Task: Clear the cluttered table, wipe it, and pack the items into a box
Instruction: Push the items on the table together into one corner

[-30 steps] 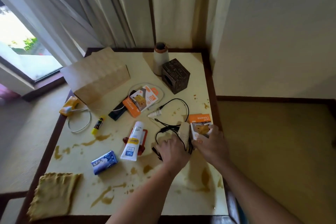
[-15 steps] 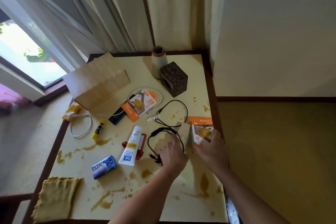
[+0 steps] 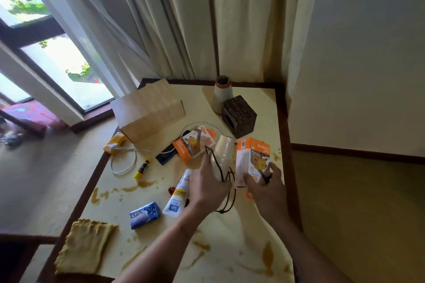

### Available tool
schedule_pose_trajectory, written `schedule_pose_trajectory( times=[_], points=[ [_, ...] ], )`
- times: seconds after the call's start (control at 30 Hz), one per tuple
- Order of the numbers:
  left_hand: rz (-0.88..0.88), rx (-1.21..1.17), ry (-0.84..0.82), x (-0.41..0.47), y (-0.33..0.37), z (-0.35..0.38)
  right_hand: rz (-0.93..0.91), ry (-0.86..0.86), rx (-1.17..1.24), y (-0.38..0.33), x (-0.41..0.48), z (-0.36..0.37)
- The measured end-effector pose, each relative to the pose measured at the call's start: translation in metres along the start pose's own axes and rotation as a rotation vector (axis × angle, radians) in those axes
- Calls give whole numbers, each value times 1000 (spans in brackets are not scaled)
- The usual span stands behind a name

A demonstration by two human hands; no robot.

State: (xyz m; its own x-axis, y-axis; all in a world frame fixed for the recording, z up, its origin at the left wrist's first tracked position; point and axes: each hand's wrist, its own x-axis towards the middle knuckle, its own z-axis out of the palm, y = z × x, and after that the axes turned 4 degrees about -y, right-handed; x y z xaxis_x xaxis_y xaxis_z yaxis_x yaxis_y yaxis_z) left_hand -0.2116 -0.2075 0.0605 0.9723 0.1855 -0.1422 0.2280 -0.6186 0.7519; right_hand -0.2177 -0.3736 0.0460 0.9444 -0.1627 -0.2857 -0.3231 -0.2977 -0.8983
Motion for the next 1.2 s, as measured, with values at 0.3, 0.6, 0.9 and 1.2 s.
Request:
schedule_pose_trajectory(
  times=[0.3, 0.6, 0.9, 1.2],
  points=[
    [181, 32, 290, 107, 67, -146, -192, -62, 94, -132, 67, 74],
    [108, 236, 18, 258, 24, -172, -8, -117, -133, -174, 175, 163],
    [127, 357, -91, 301, -40, -100, 107, -99, -53, -142, 218, 192],
    [188, 694, -168, 305, -52, -86, -87, 13, -259, -130, 203, 200]
  ],
)
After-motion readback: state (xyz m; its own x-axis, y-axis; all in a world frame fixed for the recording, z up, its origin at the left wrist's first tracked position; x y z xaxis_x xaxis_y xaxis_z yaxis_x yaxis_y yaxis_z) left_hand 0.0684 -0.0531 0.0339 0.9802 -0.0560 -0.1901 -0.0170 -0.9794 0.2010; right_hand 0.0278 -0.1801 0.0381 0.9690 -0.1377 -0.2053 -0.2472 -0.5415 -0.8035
